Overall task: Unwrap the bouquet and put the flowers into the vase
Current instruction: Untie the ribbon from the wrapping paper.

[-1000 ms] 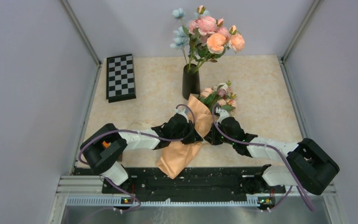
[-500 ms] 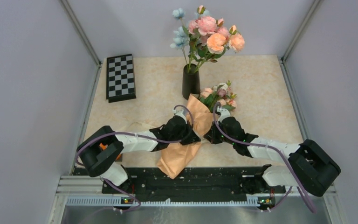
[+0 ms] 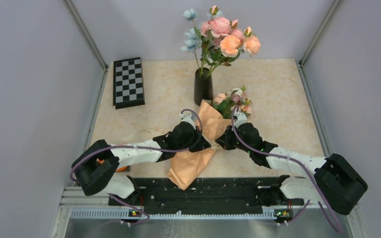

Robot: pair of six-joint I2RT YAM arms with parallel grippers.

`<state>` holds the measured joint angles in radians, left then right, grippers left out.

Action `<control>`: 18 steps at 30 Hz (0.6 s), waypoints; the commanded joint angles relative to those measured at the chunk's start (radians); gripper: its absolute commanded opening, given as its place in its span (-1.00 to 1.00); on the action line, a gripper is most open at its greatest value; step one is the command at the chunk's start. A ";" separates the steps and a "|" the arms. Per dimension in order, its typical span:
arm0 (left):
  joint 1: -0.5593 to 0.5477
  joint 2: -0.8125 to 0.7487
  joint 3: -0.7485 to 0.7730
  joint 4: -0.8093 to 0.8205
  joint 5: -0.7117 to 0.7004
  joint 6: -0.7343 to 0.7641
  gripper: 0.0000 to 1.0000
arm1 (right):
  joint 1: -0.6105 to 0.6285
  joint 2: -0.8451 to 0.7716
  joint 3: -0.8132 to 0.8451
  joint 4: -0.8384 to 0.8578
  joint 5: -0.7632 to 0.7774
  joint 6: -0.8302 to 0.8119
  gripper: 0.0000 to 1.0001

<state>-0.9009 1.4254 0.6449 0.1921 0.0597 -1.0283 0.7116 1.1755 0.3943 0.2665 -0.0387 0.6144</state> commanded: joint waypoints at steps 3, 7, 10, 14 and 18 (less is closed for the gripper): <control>0.020 -0.071 -0.004 -0.066 -0.021 0.034 -1.00 | -0.017 -0.020 -0.017 -0.093 0.167 -0.019 -1.00; 0.023 -0.066 -0.004 -0.069 -0.014 0.043 -0.97 | -0.017 -0.019 -0.020 -0.083 0.149 -0.023 -1.00; 0.025 -0.055 -0.004 -0.066 -0.006 0.050 -0.96 | -0.017 -0.023 -0.027 -0.065 0.116 -0.030 -1.00; 0.025 -0.029 0.003 -0.053 0.024 0.097 -1.00 | -0.017 -0.016 -0.026 -0.032 0.007 -0.075 -1.00; 0.025 -0.027 0.000 -0.038 0.037 0.142 -1.00 | -0.017 -0.011 -0.026 -0.036 -0.025 -0.099 -0.88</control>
<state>-0.8860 1.4052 0.6449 0.1555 0.0868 -0.9592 0.7124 1.1587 0.3859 0.2695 -0.0860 0.5884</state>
